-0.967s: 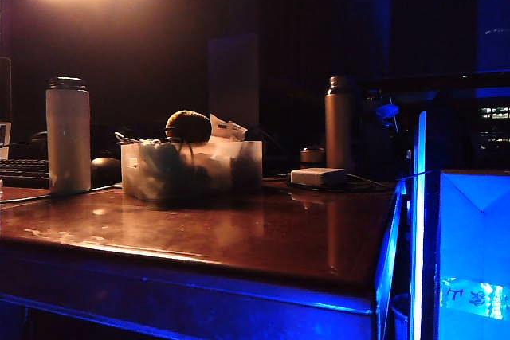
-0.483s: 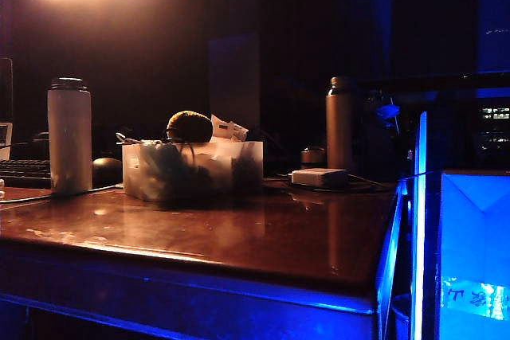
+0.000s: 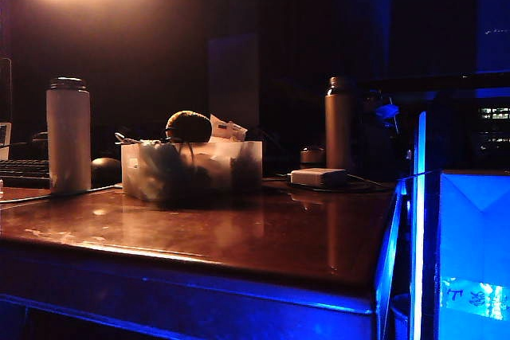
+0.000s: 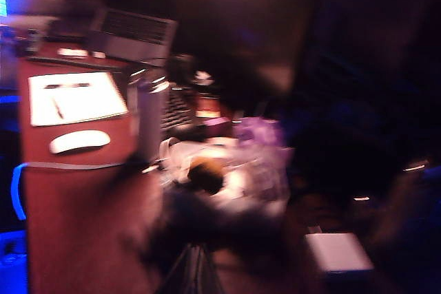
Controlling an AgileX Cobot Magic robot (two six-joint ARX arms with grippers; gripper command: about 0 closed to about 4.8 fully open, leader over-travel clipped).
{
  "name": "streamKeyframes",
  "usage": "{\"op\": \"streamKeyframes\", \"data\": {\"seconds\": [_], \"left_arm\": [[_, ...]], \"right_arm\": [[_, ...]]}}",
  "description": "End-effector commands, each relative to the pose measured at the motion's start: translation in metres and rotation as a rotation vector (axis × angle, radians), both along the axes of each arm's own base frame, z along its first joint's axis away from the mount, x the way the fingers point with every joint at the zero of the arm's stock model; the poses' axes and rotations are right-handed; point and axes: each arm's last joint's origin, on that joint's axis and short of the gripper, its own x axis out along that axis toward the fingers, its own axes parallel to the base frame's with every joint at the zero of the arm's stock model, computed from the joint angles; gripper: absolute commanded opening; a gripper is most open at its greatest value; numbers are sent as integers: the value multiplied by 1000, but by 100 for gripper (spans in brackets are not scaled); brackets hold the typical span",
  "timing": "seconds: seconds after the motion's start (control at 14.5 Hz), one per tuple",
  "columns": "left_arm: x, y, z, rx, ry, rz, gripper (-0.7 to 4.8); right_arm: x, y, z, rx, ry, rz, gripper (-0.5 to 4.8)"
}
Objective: Pick up the kiwi and place it into the translucent box.
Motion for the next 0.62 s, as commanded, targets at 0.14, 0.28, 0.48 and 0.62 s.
{"op": "streamKeyframes", "data": {"seconds": [0.14,0.28,0.48,0.62], "left_arm": [[26,-4,-36,-13,-80,30,-4],[37,-4,-59,2,-62,92,-4],[50,-6,-98,5,-50,100,-4],[54,-6,-121,35,-1,118,-4]], "right_arm": [[6,2,-86,34,0,-73,-1],[9,0,-124,35,67,-179,-1],[8,-2,-170,-4,135,-207,-1],[5,-4,-196,-56,188,-210,-1]]}}
